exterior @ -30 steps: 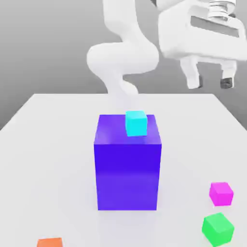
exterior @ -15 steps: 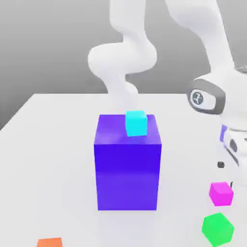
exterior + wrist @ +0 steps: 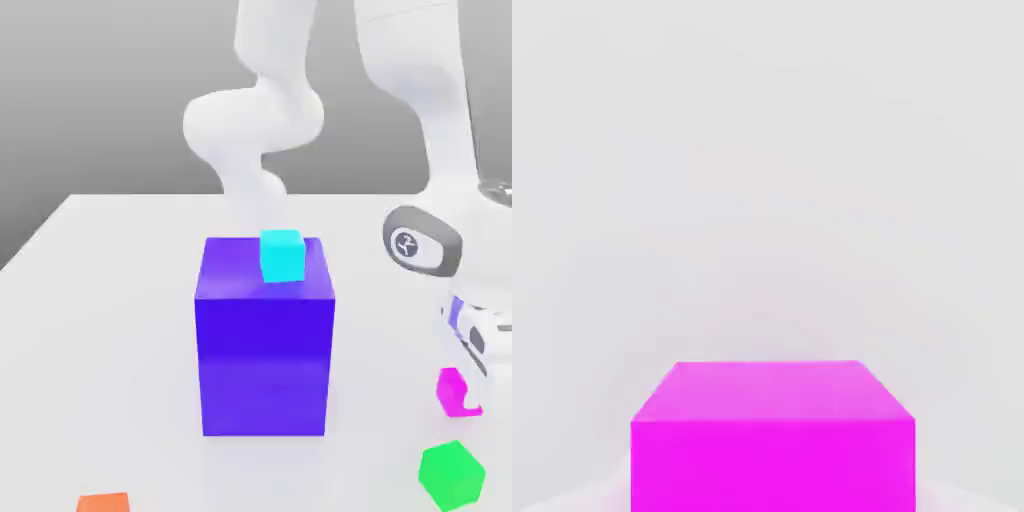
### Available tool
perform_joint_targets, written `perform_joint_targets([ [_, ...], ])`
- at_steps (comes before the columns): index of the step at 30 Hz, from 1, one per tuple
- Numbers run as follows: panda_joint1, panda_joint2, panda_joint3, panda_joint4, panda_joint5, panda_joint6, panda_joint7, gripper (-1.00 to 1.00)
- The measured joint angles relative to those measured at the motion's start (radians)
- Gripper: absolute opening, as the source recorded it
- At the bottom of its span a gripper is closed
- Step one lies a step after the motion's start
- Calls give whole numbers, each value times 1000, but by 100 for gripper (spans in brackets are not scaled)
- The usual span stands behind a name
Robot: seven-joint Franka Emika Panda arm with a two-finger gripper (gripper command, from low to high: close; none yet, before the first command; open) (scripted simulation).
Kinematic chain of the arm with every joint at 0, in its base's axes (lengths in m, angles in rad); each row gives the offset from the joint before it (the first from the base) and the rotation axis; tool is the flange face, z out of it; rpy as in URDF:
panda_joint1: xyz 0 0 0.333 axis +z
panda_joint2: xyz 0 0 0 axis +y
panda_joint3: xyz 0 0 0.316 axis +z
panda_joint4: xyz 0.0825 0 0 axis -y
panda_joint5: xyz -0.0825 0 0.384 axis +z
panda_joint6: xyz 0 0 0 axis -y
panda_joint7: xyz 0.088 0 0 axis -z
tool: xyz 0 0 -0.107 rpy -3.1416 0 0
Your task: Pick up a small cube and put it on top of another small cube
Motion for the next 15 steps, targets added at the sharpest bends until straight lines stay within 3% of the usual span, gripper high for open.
perform_joint_targets([
  [7,-86,-18,-95,205,85,-219,117,-100],
  [11,-93,94,-120,245,82,-146,147,-100],
  [12,-91,124,-124,248,79,-120,151,100],
  [15,-91,124,-124,248,79,-120,151,100],
])
